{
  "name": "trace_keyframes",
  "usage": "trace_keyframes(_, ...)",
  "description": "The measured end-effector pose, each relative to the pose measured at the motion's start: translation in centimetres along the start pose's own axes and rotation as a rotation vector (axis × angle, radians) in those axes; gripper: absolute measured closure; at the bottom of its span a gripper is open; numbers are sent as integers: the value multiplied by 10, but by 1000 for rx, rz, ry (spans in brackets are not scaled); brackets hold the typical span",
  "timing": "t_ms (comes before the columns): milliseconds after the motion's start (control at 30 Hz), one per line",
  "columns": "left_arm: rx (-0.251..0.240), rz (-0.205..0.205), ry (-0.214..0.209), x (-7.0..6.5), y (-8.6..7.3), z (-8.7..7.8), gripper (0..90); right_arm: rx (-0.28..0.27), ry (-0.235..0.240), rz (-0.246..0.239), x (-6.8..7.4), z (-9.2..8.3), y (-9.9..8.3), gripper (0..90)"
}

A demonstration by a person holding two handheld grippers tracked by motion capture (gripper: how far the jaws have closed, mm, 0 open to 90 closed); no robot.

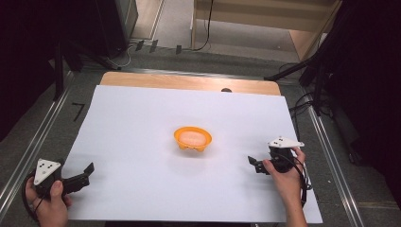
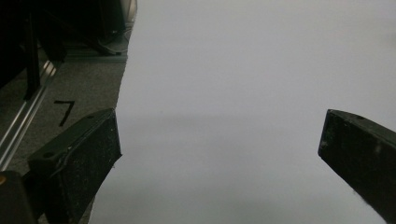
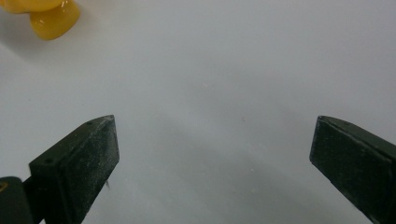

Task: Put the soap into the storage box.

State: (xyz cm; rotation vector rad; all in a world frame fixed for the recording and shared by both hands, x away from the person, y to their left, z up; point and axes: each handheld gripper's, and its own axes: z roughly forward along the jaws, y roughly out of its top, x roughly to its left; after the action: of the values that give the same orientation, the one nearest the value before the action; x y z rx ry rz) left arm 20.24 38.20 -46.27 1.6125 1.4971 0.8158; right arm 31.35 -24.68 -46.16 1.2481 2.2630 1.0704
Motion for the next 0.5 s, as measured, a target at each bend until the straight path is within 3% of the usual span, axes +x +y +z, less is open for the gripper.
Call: trace_keyframes(500,1,3,3,0,0,0,0,-84,-41,78,-14,-29,-39,14)
